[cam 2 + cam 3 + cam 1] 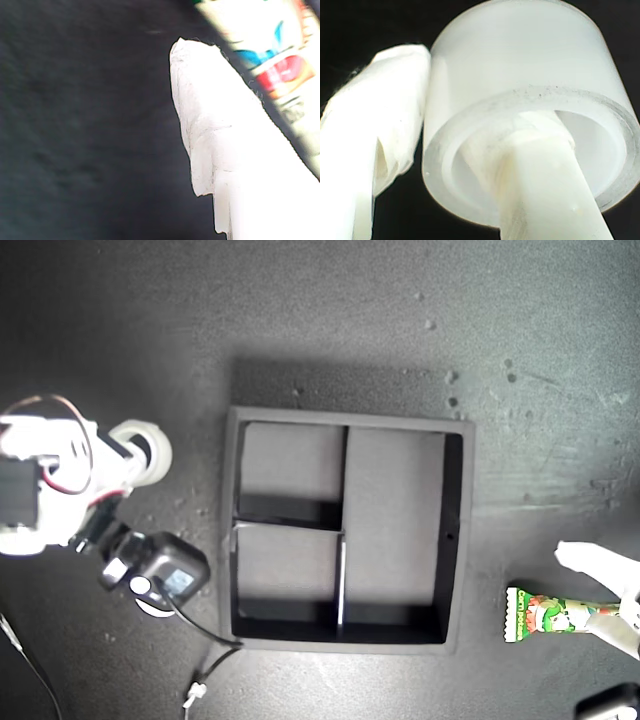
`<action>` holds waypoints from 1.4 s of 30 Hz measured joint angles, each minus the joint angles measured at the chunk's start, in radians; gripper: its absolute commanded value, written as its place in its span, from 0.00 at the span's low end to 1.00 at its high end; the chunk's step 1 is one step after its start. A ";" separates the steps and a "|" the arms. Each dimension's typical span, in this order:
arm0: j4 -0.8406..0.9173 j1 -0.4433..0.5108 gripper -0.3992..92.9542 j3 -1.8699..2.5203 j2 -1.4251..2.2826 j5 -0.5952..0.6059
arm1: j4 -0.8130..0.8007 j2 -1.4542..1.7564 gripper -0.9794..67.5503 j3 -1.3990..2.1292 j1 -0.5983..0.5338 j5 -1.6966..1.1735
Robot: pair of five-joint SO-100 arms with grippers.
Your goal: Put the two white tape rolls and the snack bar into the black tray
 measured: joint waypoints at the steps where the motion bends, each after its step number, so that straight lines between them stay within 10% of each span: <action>1: 0.052 -0.006 0.01 -0.077 -0.002 0.023 | -0.037 0.000 0.49 0.040 -0.020 0.071; 11: 0.339 0.008 0.01 -0.851 -0.394 0.115 | -0.459 -0.003 0.44 0.405 -0.150 0.414; 19: 0.416 0.081 0.01 -1.200 -0.779 0.112 | -0.506 -0.003 0.01 0.480 -0.178 0.495; 23: 0.537 0.115 0.01 -1.537 -1.048 0.077 | -0.506 0.017 0.01 0.502 -0.172 0.534; 42: 0.561 0.097 0.26 -1.456 -1.100 0.028 | -0.601 0.365 0.01 0.560 0.259 0.629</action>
